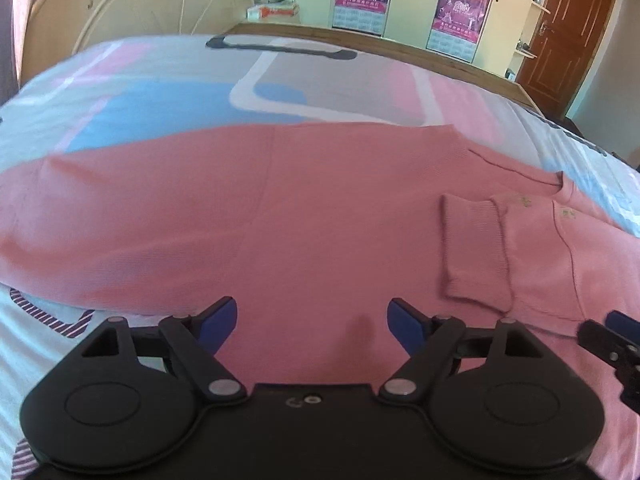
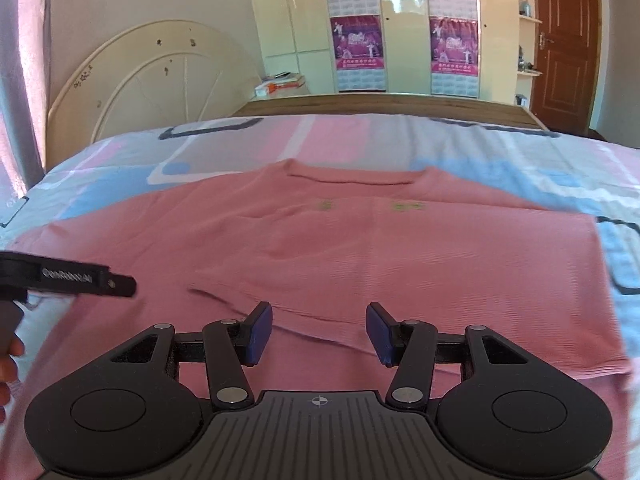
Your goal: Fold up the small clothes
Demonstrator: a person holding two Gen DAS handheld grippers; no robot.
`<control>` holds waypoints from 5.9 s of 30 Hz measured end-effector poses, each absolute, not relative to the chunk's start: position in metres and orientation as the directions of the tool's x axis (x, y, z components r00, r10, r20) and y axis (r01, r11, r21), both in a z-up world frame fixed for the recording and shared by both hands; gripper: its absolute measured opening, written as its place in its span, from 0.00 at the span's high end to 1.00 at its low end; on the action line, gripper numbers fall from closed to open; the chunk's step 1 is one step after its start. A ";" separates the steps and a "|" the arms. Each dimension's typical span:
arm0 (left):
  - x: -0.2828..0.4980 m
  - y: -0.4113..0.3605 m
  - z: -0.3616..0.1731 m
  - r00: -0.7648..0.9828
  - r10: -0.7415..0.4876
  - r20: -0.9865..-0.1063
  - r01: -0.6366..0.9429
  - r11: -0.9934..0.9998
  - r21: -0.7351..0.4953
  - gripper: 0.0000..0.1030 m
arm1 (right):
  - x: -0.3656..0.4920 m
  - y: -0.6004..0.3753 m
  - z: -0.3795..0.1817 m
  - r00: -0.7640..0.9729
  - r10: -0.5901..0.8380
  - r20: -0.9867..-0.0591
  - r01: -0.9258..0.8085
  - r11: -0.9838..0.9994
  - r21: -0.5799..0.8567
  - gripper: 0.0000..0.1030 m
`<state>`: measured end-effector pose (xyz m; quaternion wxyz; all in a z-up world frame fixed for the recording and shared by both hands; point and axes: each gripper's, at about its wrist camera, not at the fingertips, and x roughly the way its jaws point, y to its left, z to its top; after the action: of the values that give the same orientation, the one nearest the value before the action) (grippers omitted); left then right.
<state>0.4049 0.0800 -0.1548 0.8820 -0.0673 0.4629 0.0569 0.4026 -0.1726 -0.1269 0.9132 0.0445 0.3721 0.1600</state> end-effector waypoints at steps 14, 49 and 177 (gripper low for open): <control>0.383 0.211 -0.151 0.561 0.090 -0.823 -0.294 0.951 -0.097 0.20 | 0.411 -0.046 -0.128 0.629 0.395 -0.669 -0.357 0.912 0.202 0.50; 0.345 0.421 -0.181 0.691 0.188 -0.698 -0.608 0.673 -0.421 0.80 | 0.443 0.045 -0.156 0.580 0.393 -0.713 -0.434 0.890 0.138 0.49; 0.501 0.115 -0.159 0.738 0.041 -0.673 -0.145 0.984 -0.100 0.62 | 0.458 -0.282 -0.131 0.786 0.105 -0.609 0.039 0.975 0.219 0.90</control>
<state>0.5015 0.1153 -0.1587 0.9294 -0.0730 0.3583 0.0500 0.4575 -0.2819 -0.1312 0.9386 0.1106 0.3264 0.0177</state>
